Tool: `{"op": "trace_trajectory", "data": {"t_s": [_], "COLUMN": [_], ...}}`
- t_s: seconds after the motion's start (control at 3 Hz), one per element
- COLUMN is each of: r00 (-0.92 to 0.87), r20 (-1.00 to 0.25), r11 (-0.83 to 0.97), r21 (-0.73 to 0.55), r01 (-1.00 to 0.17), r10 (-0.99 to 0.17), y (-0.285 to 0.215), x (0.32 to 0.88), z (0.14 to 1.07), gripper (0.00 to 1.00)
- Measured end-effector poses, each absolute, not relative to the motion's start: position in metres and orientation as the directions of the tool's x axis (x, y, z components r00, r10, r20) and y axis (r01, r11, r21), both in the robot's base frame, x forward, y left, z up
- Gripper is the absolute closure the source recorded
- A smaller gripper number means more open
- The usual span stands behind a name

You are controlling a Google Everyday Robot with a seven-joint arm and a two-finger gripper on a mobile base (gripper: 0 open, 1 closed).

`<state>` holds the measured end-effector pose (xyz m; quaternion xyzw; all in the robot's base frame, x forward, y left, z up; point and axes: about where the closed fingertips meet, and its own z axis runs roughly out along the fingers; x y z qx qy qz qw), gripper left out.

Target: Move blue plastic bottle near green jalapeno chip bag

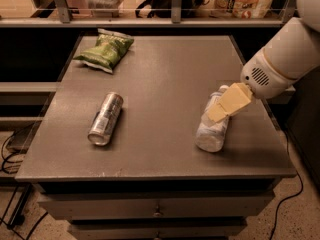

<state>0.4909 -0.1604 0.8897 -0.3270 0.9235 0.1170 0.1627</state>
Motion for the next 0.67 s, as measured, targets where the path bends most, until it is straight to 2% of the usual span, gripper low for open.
{"op": "trace_trajectory", "data": {"t_s": [0.67], "r00": [-0.815], "r20": [-0.320], "r11": [0.800], "r21": [0.218], "r01": [-0.559], "r10": [-0.483], "y": [-0.126], "x": [0.506], "z": [0.851], "gripper": [0.00]}}
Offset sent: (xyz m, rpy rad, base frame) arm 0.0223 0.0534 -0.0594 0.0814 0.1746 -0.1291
